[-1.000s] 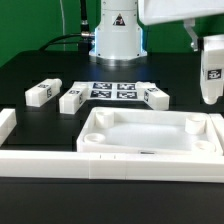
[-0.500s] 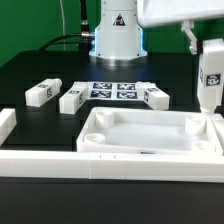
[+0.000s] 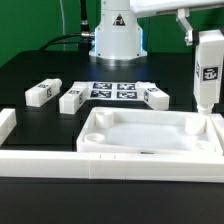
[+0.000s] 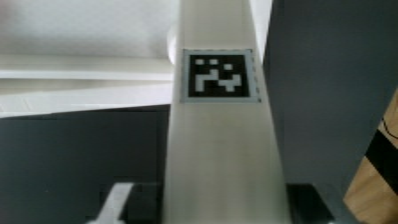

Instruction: Assemble desk

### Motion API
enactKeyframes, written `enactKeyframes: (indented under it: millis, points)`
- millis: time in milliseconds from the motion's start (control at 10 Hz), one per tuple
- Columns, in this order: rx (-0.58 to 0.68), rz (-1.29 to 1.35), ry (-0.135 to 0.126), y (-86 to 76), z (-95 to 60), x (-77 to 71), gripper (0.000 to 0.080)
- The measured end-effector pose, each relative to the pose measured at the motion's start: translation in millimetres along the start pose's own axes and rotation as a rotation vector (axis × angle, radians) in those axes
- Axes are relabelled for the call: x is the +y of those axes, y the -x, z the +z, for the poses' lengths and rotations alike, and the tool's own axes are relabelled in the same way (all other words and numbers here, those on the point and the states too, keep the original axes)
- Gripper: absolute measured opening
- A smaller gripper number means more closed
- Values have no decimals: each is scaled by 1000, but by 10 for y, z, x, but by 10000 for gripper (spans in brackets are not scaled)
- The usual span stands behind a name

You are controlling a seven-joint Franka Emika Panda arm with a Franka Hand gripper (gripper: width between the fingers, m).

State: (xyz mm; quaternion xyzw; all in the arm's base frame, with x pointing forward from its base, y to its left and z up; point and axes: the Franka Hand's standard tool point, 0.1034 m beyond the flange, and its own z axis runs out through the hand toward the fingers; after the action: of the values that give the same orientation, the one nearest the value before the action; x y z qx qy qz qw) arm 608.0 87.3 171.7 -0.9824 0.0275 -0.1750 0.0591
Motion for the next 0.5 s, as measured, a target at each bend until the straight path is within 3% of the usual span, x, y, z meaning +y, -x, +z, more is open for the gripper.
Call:
enactKeyframes:
  millis: [100, 300, 500]
  points:
    - [12, -2, 0, -13, 3, -5, 291]
    - [178, -55, -5, -41, 79, -75, 291]
    - [205, -70, -3, -56, 108, -71, 291]
